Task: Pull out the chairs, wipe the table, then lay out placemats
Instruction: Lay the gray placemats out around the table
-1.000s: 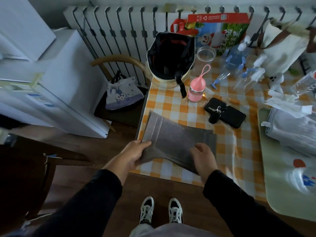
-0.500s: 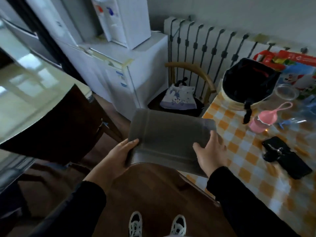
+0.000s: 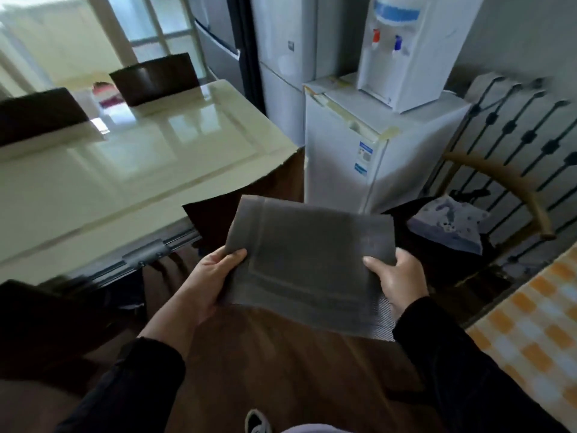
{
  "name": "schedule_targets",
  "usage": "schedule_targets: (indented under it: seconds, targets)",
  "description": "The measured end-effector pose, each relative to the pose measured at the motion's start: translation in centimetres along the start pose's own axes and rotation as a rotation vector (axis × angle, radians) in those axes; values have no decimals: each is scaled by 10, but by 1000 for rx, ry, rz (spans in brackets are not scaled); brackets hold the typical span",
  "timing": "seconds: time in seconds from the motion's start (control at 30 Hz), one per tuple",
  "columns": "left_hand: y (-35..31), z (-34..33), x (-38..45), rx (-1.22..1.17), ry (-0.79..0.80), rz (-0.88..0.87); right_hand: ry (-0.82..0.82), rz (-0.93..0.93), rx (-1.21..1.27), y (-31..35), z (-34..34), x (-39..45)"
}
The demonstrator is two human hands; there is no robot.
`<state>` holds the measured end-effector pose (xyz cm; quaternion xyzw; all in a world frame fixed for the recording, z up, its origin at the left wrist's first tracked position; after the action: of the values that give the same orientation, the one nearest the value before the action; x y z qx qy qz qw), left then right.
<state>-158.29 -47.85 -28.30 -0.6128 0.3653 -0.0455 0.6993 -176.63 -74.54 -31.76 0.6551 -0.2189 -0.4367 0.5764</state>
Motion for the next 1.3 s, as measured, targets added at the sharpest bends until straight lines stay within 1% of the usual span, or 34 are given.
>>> schedule_targets:
  seconds: [0.07,0.13,0.2,0.27,0.33,0.5,0.57,0.63,0.73,0.8,0.9,1.0,1.1,1.2,1.3]
  targets:
    - [-5,42,2,1,-43,-11,24,71,-50,-16,-40,19]
    - [-11,83,7,8,-61,-26,66,119,-62,-17,-84,26]
    - [-19,126,10,-5,-77,-40,91,159,-78,-2,-133,18]
    - [-25,155,12,-24,-94,-40,77,204,-94,28,-172,-2]
    - [-29,184,14,-21,-114,-38,97,217,-58,36,-206,-6]
    - [-33,246,22,-44,-141,-73,204,265,-112,47,-277,-2]
    - [-30,263,26,-126,-126,-80,234,269,-102,50,-298,5]
    - [-26,278,30,-262,-98,-54,266,265,-101,52,-323,11]
    - [-23,297,39,-405,-116,-51,313,259,-68,52,-359,26]
    - [-26,314,52,-398,-180,-85,364,270,-73,55,-391,43]
    - [-37,341,74,-295,-316,-127,445,286,-67,64,-437,70]
    - [-49,362,98,-203,-411,-124,507,298,-80,75,-482,99]
    - [-56,379,121,-166,-499,-133,577,307,-104,85,-523,122]
    - [-57,396,142,-134,-592,-156,624,281,-114,87,-562,140]
    - [-53,422,164,-113,-652,-158,663,225,-131,74,-598,154]
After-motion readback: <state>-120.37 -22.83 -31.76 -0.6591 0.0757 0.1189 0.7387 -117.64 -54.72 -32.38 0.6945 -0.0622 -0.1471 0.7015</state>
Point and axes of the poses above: each hand's wrist, its own x-axis towards the middle knuckle, its own z-axis out of the back of the hand, y = z × x, the point moved 4 cm from there along x, towards the middle knuckle, and after that the axes turned 10 degrees about x, right-handed, at the moved point
